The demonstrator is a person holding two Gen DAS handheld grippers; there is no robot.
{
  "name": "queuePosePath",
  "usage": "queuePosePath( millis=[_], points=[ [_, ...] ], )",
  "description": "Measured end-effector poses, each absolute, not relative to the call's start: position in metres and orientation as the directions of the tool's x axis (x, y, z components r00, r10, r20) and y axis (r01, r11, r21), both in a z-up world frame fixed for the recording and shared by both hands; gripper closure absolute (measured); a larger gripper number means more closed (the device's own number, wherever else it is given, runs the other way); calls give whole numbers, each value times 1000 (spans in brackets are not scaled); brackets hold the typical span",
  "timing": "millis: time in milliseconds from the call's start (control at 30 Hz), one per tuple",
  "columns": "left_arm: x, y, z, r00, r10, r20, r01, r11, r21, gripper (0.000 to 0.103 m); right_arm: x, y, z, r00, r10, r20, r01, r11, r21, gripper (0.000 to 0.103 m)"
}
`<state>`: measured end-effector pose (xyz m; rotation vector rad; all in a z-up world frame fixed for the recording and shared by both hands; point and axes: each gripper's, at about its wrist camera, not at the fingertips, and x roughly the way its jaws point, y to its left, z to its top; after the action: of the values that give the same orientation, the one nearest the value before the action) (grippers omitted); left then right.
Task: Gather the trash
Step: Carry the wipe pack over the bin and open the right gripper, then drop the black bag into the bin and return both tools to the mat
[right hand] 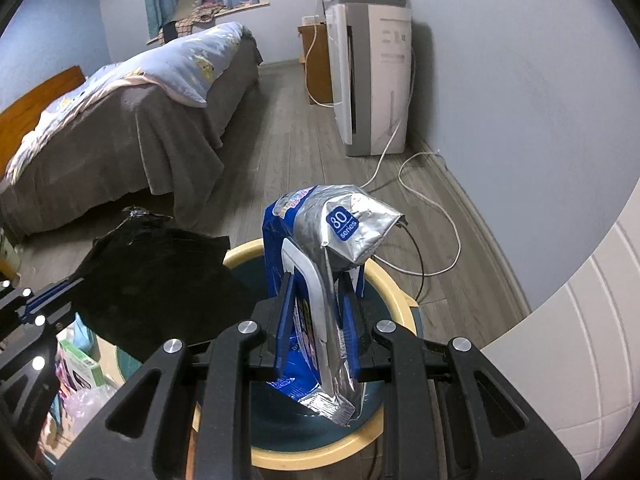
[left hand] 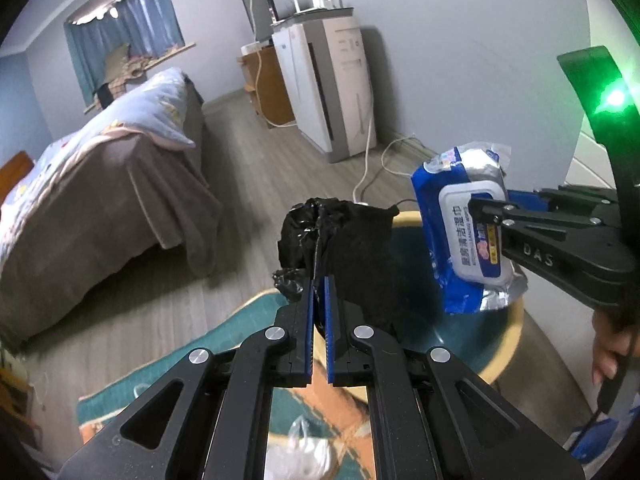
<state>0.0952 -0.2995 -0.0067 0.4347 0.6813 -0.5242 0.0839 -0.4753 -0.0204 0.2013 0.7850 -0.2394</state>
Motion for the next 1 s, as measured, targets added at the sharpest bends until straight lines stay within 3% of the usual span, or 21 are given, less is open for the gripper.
queuePosePath(
  millis=[467,600,733,833,900,933,1000],
  points=[
    [105,-324,-17,673,-293,-679,589,767,253,97,90,-487,-31,677,-97,-730,299,942,151,79],
    [102,-326,-18,677,-283,-679,581,772,258,95,90,-489,-32,674,-99,-732,305,940,155,68],
    [101,-325,-17,683,-278,-675,576,774,265,88,90,-489,-29,677,-96,-729,312,936,166,67],
    [100,-321,-13,687,-276,-672,567,782,258,71,90,-488,-26,679,-100,-727,315,934,167,62],
    [98,-313,-7,694,-281,-663,554,796,243,52,89,-487,-24,683,-104,-723,314,936,162,54],
    [97,-308,-4,699,-282,-657,546,804,235,49,89,-485,-22,687,-106,-719,312,937,160,53],
    [97,-297,2,705,-284,-650,534,816,222,33,88,-481,-16,694,-110,-711,307,939,155,44]
  ],
)
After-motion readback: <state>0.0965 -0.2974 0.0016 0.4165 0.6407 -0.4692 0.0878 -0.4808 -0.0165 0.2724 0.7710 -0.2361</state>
